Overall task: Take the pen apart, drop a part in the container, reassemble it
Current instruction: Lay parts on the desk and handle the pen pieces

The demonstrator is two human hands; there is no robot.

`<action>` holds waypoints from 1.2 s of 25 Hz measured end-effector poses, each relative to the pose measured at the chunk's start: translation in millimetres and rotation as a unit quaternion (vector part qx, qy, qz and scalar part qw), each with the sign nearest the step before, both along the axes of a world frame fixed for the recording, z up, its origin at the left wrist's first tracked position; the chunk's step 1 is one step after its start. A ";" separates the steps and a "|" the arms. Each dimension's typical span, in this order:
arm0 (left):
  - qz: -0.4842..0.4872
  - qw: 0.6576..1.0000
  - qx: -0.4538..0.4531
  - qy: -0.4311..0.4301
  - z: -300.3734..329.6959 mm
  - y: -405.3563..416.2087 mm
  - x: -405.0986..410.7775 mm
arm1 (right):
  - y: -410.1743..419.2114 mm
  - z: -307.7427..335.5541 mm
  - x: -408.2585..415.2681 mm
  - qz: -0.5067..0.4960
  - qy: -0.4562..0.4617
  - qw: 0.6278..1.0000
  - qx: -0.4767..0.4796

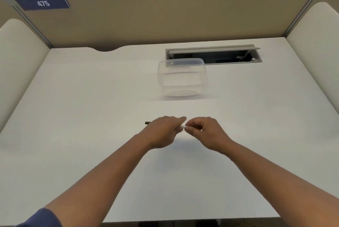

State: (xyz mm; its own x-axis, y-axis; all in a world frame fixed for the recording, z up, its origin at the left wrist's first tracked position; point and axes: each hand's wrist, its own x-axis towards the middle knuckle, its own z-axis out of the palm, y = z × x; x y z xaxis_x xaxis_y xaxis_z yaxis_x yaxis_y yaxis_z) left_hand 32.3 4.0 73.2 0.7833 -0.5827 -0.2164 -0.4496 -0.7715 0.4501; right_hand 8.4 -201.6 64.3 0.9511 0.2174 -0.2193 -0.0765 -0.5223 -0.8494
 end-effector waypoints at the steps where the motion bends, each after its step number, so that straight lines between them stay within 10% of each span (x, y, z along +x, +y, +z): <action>1: 0.005 0.999 0.002 -0.037 -2.8 2.1 2.9 | 0.8 -1.4 1.4 -0.016 0.014 1.000 0.010; 5: 0.210 0.952 -0.134 -0.178 -14.6 4.4 -3.3 | 2.4 -6.1 6.9 -0.116 0.104 0.984 0.088; 10: 0.505 0.773 -0.374 0.090 -20.8 -18.2 -13.6 | 5.4 -10.7 7.9 -0.174 0.184 0.955 0.154; 15: 0.577 0.591 -0.506 0.248 -22.1 -22.8 -5.6 | 11.9 -8.9 4.6 -0.171 0.204 0.948 0.171; 25: 0.519 0.693 -0.450 0.221 -16.9 -19.2 15.3 | 19.0 0.8 19.3 -0.113 0.188 0.963 0.156; 30: 0.432 0.802 -0.363 0.198 -28.4 -11.4 23.0 | 20.1 -7.7 24.7 -0.096 0.272 0.939 0.188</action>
